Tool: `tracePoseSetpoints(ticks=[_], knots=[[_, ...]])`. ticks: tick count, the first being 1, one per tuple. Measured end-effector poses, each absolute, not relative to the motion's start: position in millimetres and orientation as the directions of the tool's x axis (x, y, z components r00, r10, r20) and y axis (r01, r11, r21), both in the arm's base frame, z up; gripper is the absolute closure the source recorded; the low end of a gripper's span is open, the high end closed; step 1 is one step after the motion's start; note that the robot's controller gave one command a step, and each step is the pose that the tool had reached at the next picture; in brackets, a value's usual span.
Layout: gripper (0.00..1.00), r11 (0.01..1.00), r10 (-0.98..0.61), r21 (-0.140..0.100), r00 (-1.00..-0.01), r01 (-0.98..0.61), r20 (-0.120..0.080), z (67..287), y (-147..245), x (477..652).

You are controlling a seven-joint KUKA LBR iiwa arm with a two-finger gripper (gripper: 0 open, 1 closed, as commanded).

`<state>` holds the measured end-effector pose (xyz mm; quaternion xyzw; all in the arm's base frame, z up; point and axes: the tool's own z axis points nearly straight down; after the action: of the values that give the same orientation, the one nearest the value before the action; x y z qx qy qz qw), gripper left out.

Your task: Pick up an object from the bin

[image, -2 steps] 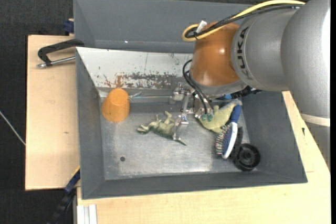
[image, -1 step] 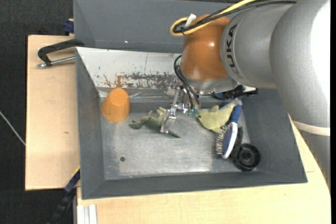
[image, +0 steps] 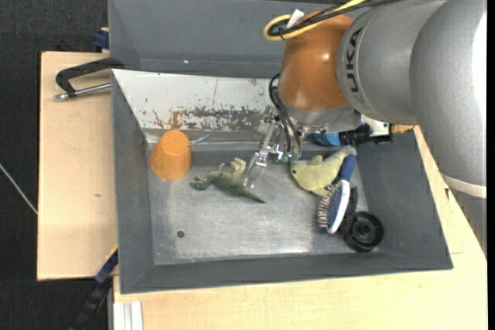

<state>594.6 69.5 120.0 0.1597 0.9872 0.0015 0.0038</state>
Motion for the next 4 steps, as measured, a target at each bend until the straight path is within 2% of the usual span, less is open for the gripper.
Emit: tracePoseSetpoints(ticks=[1, 2, 3, 4], knots=[[0.0, 0.89, 0.456, 0.005, -0.89, 0.456, -0.003, 74, 80, 581.1], [0.0, 0.891, 0.455, 0.003, -0.891, 0.455, -0.002, 76, 81, 582.3], [1.0, 0.89, 0.455, 0.005, -0.89, 0.455, -0.007, 76, 81, 583.5], [1.0, 0.891, 0.454, 0.005, -0.891, 0.454, -0.005, 97, 81, 585.0]])
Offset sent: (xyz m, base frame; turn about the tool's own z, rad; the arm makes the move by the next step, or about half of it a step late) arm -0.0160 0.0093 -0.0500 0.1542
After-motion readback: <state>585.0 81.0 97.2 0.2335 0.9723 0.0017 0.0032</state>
